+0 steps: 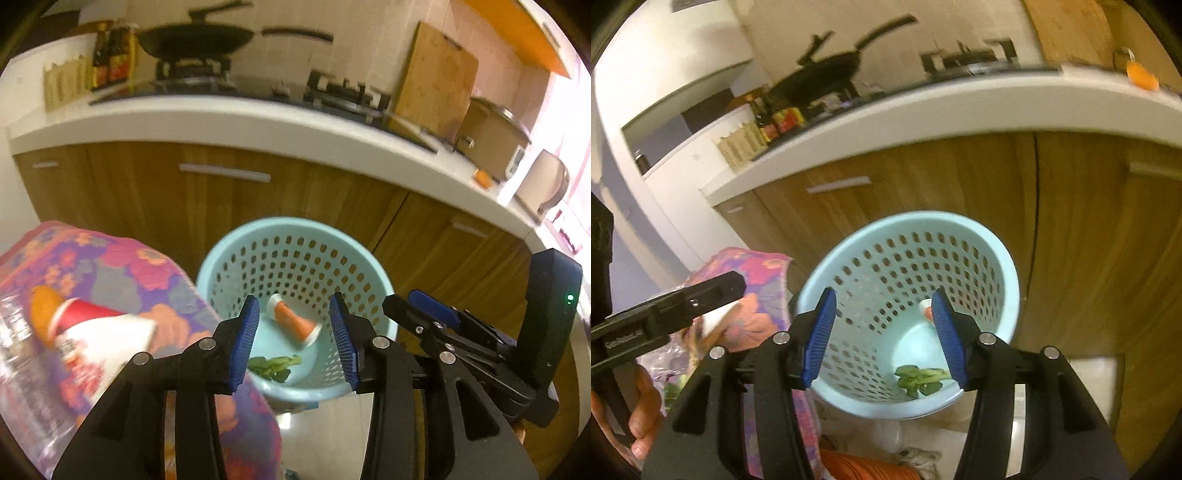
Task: Collect trash
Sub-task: 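Carry the leaves and cup over the blue basket and open both tools to drop them, then grasp the blue milk carton with the left tool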
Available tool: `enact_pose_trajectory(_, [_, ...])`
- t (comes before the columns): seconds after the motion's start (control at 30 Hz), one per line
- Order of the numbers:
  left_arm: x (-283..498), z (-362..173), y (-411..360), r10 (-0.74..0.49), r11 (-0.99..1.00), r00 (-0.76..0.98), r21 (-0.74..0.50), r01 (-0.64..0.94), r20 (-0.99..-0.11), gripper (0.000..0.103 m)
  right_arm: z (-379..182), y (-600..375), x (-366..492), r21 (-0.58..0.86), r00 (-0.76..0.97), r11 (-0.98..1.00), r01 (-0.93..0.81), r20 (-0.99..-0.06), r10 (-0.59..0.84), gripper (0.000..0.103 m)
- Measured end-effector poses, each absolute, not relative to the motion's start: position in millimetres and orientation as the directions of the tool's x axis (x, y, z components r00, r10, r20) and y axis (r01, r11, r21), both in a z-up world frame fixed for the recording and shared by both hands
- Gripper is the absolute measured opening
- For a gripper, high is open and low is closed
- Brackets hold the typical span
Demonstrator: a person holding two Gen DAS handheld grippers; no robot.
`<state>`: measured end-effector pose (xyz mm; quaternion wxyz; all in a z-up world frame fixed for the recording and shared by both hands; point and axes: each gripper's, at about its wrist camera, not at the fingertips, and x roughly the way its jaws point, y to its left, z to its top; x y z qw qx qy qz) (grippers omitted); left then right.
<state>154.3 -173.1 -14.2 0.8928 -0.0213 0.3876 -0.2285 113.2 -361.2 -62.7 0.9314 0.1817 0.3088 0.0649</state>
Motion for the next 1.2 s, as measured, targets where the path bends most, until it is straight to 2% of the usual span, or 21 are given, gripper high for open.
enact_pose_trajectory(0.3, [79, 40, -95, -0.38, 0.925, 0.748, -0.231, 0.302, -0.544, 0.052, -25, -309, 90, 0.329, 0.815, 0.934, -0.139, -0.498, 0.296, 0.054])
enact_pose_trajectory(0.53, [28, 51, 5, -0.2, 0.973, 0.842, -0.205, 0.109, -0.501, 0.063, -20, -244, 75, 0.281, 0.774, 0.924, -0.261, -0.511, 0.374, 0.054])
enact_pose_trajectory(0.7, [15, 37, 70, -0.109, 0.971, 0.849, -0.239, -0.02, -0.516, 0.063, -25, -192, 60, 0.25, 0.726, 0.895, -0.37, -0.524, 0.446, 0.054])
enact_pose_trajectory(0.83, [20, 14, 98, -0.085, 0.96, 0.824, -0.267, -0.082, -0.56, 0.063, -35, -154, 50, 0.228, 0.683, 0.871, -0.434, -0.547, 0.484, 0.054])
enact_pose_trajectory(1.0, [35, -20, 104, -0.085, 0.965, 0.776, -0.246, -0.093, -0.625, 0.063, -56, -119, 41, 0.217, 0.641, 0.842, -0.493, -0.565, 0.52, 0.054])
enact_pose_trajectory(1.2, [49, -47, 102, -0.083, 0.972, 0.732, -0.218, -0.092, -0.677, 0.063, -77, -92, 42, 0.162, 0.614, 0.844, -0.511, -0.618, 0.49, 0.054])
